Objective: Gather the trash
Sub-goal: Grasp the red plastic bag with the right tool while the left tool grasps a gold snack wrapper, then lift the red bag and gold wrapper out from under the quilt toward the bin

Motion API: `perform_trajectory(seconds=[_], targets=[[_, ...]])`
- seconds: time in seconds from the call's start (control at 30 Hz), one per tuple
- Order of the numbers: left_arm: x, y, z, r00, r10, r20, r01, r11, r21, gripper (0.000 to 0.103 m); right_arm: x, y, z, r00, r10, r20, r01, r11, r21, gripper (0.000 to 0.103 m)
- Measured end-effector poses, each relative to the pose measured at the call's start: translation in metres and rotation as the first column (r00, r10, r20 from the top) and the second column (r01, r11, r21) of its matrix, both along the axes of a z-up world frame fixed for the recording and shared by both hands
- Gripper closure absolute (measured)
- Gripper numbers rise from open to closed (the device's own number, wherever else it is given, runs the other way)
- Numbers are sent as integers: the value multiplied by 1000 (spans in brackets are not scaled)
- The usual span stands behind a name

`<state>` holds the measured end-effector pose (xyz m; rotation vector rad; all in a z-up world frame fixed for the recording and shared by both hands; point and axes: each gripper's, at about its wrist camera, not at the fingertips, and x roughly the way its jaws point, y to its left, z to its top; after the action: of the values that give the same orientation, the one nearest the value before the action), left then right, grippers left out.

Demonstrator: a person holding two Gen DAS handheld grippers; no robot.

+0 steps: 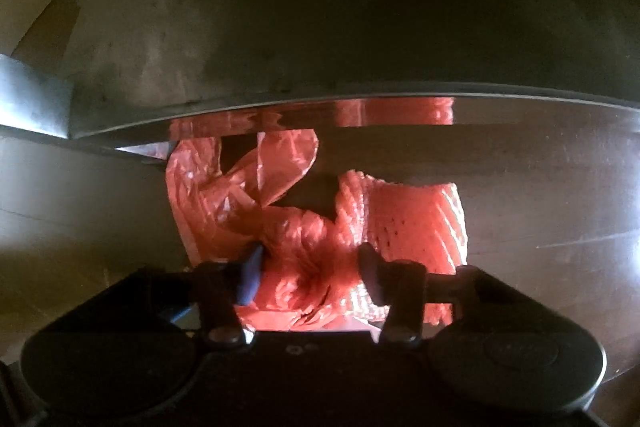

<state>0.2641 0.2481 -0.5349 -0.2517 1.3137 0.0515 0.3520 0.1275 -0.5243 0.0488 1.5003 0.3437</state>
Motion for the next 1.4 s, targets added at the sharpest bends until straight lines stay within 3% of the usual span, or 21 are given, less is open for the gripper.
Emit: perform_trajectory(seconds=[0.13,0.37,0.8,0.93,1.13,1.23,1.33,1.4], targets=[[0,0,6,1000,12,10,-12,1000,5,73,-5,-3,13,998,35,46,-35,999,0,86],[-6,4,18,999,35,15,-35,999,5,73,-9,-18,41,990,89,108,-89,996,-3,102],[-35,13,50,998,54,38,-53,998,-35,73,-27,-57,105,976,153,156,-158,987,24,103],[-42,10,52,999,41,27,-40,998,-48,73,-41,-75,114,954,223,201,-215,975,-57,103],[-43,2,48,1000,27,4,-27,999,-46,73,-9,-82,69,939,247,238,-205,961,-186,102],[-43,-1,47,1000,6,3,-6,999,-38,73,3,-85,52,935,250,251,-193,954,-230,96],[-42,0,42,1000,8,-10,-8,999,-40,73,7,-91,47,940,223,258,-167,961,-220,92],[-43,2,38,1000,15,-25,-17,999,-42,73,8,-91,47,944,226,241,-184,965,-185,100]])
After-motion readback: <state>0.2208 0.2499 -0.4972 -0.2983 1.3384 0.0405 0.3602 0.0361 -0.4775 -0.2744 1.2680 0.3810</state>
